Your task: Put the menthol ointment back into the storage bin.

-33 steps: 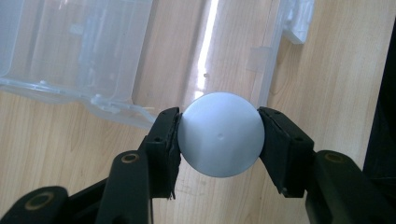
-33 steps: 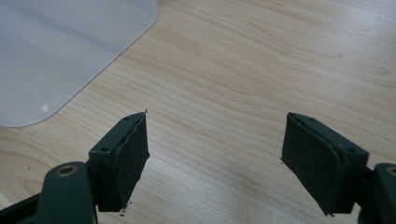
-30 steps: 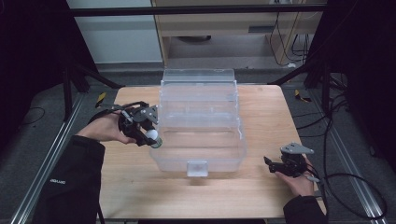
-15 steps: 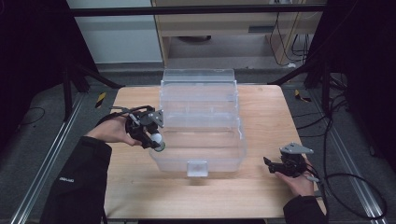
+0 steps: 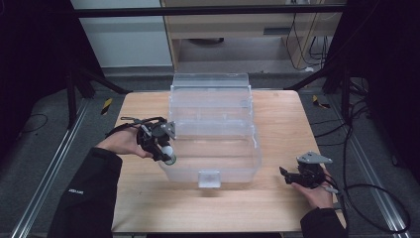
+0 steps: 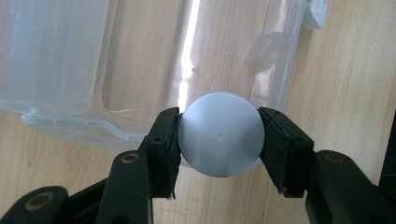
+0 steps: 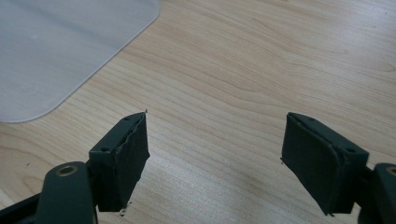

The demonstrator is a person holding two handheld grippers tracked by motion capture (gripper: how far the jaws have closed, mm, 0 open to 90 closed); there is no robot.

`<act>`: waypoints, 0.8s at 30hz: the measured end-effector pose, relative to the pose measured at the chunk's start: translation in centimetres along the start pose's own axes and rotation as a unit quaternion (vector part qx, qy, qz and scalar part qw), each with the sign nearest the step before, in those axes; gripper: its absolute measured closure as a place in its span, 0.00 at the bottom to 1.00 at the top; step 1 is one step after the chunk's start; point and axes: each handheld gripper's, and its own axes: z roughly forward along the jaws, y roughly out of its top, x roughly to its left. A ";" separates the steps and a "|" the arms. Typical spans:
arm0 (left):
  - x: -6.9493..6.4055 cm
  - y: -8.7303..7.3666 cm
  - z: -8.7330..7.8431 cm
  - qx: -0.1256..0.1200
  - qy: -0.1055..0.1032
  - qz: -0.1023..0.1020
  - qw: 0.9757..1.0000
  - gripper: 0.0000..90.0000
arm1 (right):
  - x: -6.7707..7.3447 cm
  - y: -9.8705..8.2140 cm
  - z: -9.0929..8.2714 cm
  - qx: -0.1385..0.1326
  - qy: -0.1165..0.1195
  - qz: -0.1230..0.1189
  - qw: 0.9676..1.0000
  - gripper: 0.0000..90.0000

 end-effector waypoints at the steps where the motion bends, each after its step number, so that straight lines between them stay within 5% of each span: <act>1: 0.0 0.0 0.1 -0.001 -0.001 -0.001 1.000 0.56 | 0.0 0.0 0.0 0.000 0.001 0.000 1.000 0.25; 24: 0.4 0.0 2.6 0.011 -0.015 -0.005 1.000 0.56 | 0.0 0.0 0.0 0.002 0.000 -0.002 1.000 0.25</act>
